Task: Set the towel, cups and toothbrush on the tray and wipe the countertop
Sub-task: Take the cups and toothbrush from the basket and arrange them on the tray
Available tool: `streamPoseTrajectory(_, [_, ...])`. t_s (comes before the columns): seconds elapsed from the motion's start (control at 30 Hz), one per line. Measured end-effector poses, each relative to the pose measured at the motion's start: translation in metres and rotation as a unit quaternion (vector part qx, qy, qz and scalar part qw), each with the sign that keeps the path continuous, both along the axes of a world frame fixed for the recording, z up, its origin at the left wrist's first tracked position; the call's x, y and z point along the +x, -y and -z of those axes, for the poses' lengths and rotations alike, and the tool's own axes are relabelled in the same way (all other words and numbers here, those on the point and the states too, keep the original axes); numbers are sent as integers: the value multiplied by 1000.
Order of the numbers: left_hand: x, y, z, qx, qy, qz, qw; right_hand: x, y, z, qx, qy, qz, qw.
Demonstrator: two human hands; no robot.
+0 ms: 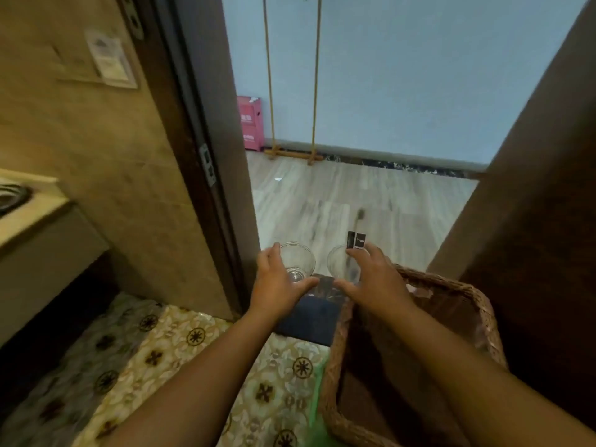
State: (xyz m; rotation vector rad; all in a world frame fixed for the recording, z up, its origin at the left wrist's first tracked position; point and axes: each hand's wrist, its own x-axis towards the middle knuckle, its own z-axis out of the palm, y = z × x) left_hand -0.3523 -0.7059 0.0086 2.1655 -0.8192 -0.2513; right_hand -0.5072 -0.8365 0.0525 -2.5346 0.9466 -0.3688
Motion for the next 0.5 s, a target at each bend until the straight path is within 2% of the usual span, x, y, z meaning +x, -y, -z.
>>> streamPoseTrajectory(0.27, [135,-179,-24,6,16,-199,980,181,-121,4,0,45,-182,982])
streamPoseTrajectory(0.5, [264,-344,-41,45,18,-274,961,361,-262,15,7,64,-288,955])
